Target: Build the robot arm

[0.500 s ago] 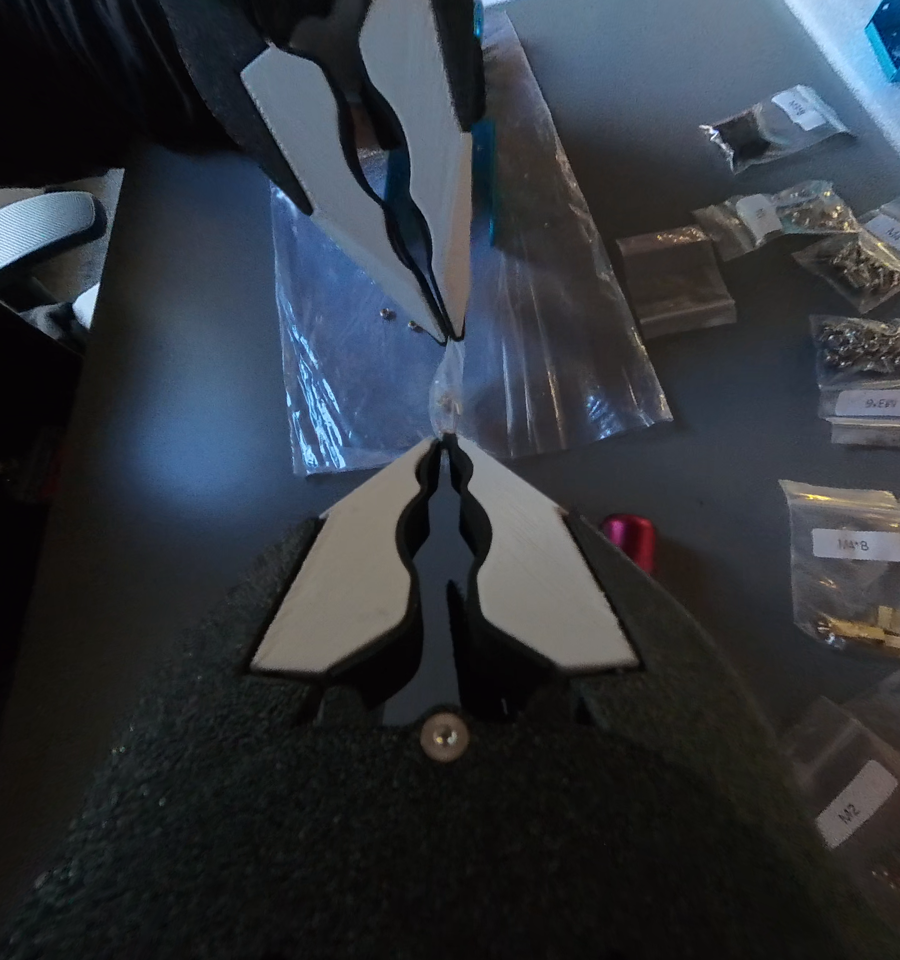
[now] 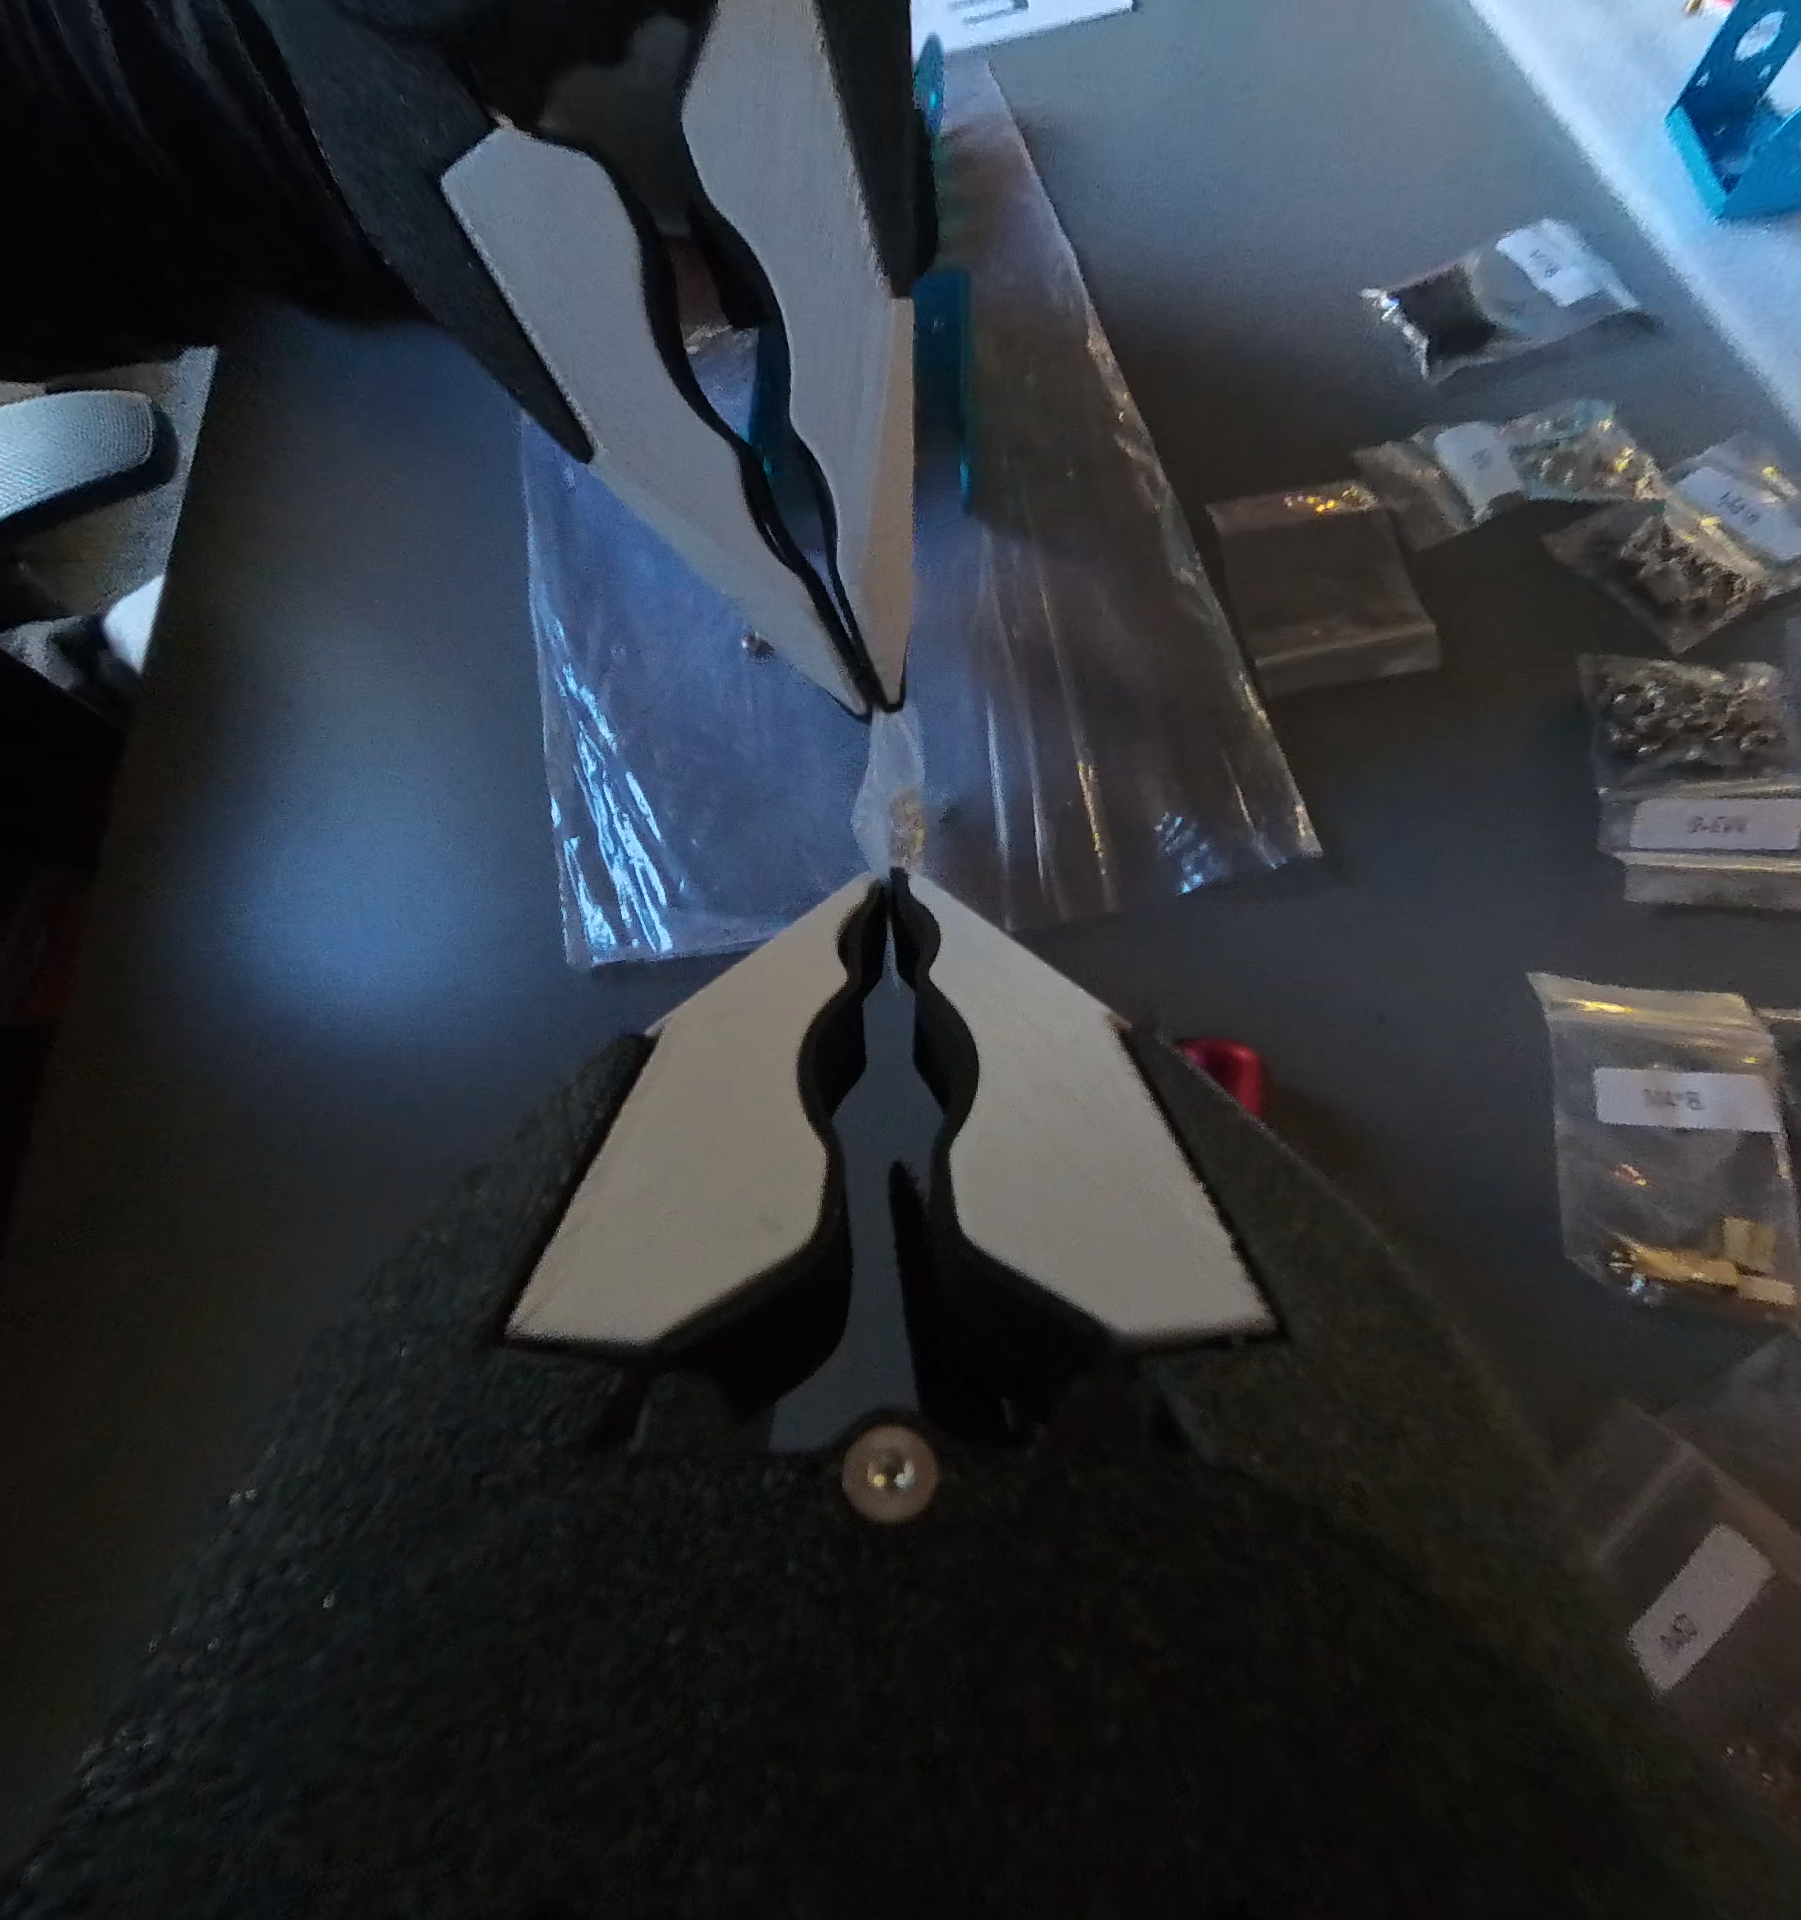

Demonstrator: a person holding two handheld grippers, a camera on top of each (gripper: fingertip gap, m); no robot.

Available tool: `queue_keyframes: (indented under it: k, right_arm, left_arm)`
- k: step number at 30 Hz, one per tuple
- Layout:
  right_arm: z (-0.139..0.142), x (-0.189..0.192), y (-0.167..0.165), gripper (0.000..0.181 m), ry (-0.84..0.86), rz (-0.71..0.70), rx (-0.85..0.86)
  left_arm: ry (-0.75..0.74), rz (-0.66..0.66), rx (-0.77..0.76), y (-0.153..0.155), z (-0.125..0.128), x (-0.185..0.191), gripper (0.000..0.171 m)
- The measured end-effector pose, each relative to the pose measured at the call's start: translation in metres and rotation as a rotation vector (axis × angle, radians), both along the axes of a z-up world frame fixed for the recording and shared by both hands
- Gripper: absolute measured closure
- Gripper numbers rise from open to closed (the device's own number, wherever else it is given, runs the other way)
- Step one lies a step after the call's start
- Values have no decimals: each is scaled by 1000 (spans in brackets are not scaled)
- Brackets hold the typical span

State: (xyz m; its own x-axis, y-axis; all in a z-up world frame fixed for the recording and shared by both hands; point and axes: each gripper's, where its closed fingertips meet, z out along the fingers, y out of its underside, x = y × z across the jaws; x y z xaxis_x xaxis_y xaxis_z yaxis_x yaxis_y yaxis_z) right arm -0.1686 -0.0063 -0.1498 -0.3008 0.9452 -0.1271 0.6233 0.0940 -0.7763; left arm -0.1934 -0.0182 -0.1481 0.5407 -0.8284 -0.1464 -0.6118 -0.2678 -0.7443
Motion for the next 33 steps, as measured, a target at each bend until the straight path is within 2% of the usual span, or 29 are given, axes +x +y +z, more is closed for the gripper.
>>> queue_keyframes:
  k: [9, 19, 21, 24, 31, 33]
  right_arm:
    - [-4, 1, 3, 181, -23, -14, 26]
    - [-6, 2, 4, 181, -35, -16, 21]
    - [-4, 1, 2, 181, -20, -11, 8]
    - [-6, 1, 4, 181, -28, -22, 16]
    - [11, 1, 1, 181, 49, 3, 28]
    - [5, 4, 0, 181, 3, 9, 8]
  left_arm:
    - [-35, 23, -7, 3, 5, 0, 171]
    - [-5, 12, 7, 2, 0, 1, 171]
    - [18, 44, 46, 9, 1, -3, 171]
    - [-9, 42, 34, 7, 4, -2, 171]
    - [-15, 38, 43, 7, 5, -2, 171]
    - [-23, 22, 18, 4, 3, 0, 171]
